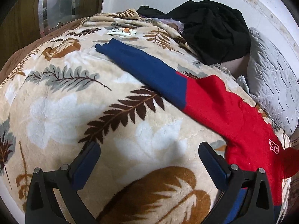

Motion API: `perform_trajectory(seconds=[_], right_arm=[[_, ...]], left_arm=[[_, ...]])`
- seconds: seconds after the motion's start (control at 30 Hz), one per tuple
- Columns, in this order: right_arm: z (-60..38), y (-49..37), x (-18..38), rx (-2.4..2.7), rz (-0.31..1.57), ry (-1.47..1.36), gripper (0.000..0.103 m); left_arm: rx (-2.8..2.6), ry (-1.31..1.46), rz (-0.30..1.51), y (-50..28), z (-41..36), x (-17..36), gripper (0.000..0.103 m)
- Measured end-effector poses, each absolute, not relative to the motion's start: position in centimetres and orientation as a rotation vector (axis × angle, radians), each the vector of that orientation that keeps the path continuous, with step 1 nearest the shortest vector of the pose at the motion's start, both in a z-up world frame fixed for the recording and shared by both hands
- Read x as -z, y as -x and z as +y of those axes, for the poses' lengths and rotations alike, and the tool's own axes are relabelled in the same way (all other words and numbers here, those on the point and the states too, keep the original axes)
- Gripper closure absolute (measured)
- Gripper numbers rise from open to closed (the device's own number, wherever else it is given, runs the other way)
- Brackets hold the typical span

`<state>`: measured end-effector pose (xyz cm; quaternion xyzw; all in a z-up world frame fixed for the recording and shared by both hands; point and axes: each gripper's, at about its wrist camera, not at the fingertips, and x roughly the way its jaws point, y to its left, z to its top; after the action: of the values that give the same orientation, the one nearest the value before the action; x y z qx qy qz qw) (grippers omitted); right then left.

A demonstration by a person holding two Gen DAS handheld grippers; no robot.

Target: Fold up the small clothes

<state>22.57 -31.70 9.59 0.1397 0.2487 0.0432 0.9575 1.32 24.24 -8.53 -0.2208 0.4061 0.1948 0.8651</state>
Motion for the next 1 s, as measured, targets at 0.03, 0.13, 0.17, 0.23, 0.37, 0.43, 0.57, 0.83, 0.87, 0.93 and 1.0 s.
perform_trajectory(seconds=[0.03, 0.13, 0.17, 0.23, 0.37, 0.43, 0.57, 0.83, 0.87, 0.93, 1.0], right_arm=[[-28.2, -22.3, -9.2, -0.158, 0.522, -0.277, 0.086], [-20.4, -22.1, -4.6, -0.338, 0.661, -0.270, 0.030], [-19.0, -21.8, -2.5, -0.362, 0.712, -0.278, 0.013], [-16.7, -21.6, 2.2, -0.377, 0.821, -0.312, 0.004], [-19.6, -20.7, 6.1, -0.392, 0.888, -0.485, 0.004], [-21.5, -18.6, 5.8, -0.396, 0.862, -0.528, 0.004], [-24.5, -15.0, 7.0, -0.399, 0.840, -0.511, 0.005], [-26.1, -12.1, 10.5, -0.433, 0.805, -0.507, 0.006], [-26.2, -12.1, 10.7, -0.444, 0.804, -0.513, 0.006], [-26.5, -12.0, 11.0, -0.451, 0.796, -0.528, 0.005], [-26.6, -11.9, 11.1, -0.457, 0.787, -0.533, 0.005]], left_arm=[[-0.402, 0.470, 0.851, -1.2, 24.3, 8.6, 0.000], [-0.390, 0.476, 0.853, -1.0, 24.2, 8.5, 0.000], [-0.388, 0.472, 0.853, -1.0, 24.2, 8.5, 0.000], [-0.376, 0.463, 0.855, -1.0, 24.0, 8.4, 0.000], [-0.295, 0.456, 0.833, -1.1, 23.0, 7.3, 0.000], [-0.194, 0.469, 0.814, -1.5, 21.6, 5.9, 0.000], [0.118, 0.566, 0.826, -4.8, 17.0, 3.1, 0.000], [0.334, 0.633, 1.003, -16.2, 8.1, 4.9, 0.001], [0.317, 0.636, 1.032, -17.3, 7.7, 5.9, 0.004], [0.275, 0.633, 1.069, -18.9, 7.4, 7.6, 0.015], [0.224, 0.638, 1.083, -19.9, 7.7, 8.7, 0.018]])
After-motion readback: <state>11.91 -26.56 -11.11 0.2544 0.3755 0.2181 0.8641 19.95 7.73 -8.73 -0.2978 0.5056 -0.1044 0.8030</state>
